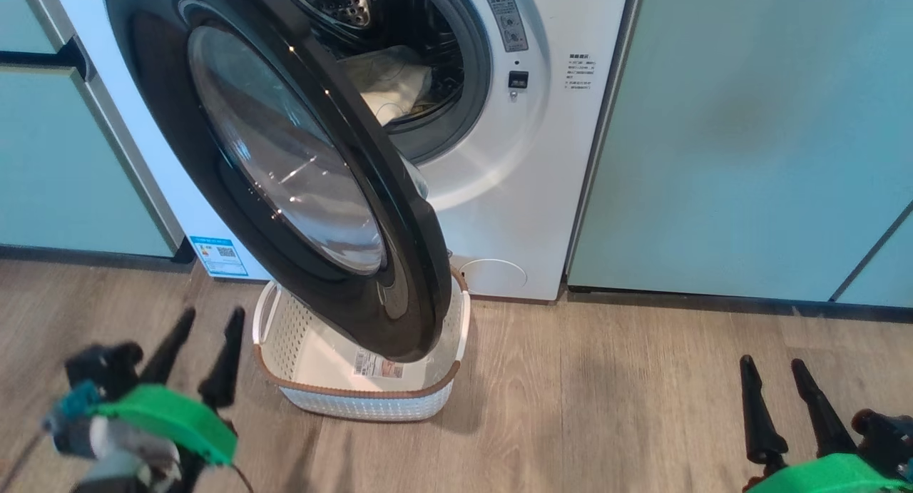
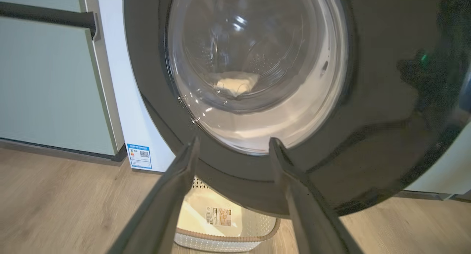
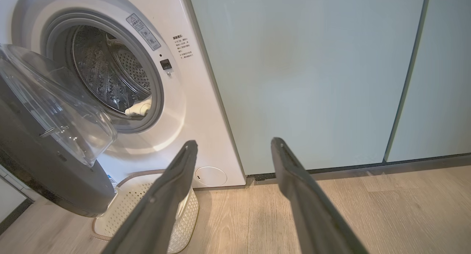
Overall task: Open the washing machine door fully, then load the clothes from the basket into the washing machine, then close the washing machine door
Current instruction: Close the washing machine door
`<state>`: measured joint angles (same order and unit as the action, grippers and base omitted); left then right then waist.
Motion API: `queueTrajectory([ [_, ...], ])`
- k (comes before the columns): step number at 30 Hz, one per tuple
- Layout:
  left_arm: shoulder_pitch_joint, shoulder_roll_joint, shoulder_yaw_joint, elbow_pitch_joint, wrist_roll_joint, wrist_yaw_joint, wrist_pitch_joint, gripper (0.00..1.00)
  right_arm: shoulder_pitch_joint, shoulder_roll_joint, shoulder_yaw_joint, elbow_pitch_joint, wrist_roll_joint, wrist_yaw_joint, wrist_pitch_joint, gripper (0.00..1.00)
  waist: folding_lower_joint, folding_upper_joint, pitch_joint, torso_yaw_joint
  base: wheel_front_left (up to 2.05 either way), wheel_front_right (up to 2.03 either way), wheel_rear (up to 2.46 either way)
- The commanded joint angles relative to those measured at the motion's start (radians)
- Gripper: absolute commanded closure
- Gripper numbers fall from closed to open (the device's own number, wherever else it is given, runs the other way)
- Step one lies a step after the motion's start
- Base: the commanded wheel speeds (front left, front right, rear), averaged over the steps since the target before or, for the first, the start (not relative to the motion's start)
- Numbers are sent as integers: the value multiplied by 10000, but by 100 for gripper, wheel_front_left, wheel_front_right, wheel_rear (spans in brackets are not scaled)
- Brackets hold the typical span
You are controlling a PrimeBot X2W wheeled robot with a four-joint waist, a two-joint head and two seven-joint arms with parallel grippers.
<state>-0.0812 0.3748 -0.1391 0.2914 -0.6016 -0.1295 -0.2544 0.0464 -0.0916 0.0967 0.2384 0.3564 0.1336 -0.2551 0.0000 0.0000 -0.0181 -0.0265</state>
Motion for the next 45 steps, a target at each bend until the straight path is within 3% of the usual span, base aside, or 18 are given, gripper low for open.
queueTrajectory([
  [1,-173,96,616,-363,292,-11,-72,0,-250,-94,140,-323,2,-29,-67,0,0,0,-6,-8,0,0,0],
  [13,364,-977,1662,-207,1819,-11,-73,0,-300,-64,152,-333,8,-29,-67,0,0,0,48,4,0,0,0],
  [36,389,-720,1632,107,1917,-11,-74,0,-218,-69,186,-318,44,-29,-67,0,0,0,-29,-1,0,0,0],
  [38,393,-710,1642,109,1901,-11,-74,0,-210,-62,186,-328,41,-29,-67,5,0,0,-33,10,0,0,0],
  [39,394,-705,1649,111,1885,-11,-74,0,-201,-56,182,-345,36,-29,-67,14,0,0,-37,22,0,0,0],
  [43,401,-689,1628,118,1850,-11,-74,0,-216,-68,150,-474,26,-29,-67,65,0,0,-45,80,0,0,0],
  [44,406,-685,1617,119,1840,-11,-74,0,-238,-80,139,-540,30,-29,-67,94,0,0,-48,93,0,0,0],
  [45,417,-683,1609,117,1832,-11,-74,0,-259,-56,88,-622,124,-29,-67,100,0,0,-54,104,0,0,0],
])
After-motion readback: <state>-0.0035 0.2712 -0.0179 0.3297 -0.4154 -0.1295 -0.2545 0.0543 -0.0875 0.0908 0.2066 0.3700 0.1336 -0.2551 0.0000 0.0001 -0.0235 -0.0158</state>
